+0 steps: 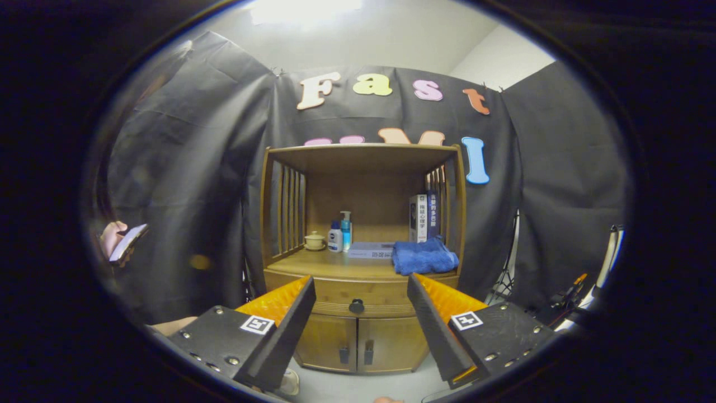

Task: Pull open the drawer, take out the items inside it, and place them on the countertop above the cabinet.

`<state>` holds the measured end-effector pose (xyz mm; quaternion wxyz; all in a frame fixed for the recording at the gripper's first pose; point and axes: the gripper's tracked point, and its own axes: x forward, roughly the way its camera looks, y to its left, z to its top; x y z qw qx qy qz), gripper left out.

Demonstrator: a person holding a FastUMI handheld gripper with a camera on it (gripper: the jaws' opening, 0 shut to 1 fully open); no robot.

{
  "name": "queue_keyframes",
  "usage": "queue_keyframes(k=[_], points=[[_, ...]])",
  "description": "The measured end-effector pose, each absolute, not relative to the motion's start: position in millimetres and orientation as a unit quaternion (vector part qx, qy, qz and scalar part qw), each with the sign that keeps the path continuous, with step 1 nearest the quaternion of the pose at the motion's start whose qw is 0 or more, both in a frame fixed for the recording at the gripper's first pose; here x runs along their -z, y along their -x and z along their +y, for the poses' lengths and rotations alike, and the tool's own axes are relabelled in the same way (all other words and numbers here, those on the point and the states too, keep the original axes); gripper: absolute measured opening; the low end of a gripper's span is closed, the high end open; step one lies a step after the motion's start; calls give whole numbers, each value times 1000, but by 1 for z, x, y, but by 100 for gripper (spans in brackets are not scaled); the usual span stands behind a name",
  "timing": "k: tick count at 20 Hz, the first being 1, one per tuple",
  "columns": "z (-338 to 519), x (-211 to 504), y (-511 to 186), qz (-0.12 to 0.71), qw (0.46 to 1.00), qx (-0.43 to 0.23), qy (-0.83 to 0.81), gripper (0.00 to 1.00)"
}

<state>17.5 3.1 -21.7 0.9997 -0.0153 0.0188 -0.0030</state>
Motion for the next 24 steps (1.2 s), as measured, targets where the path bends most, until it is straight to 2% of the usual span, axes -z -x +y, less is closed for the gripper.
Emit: queue_keyframes(k=[7,12,15,19,24], points=[[17,52,-59,33,999,-8,18,99],[23,90,-116,49,998,-17,22,99],[10,127,-158,74,997,2,33,99],[10,180,-209,125,992,-7,29,99],[7,241,-243,182,983,-8,29,99]])
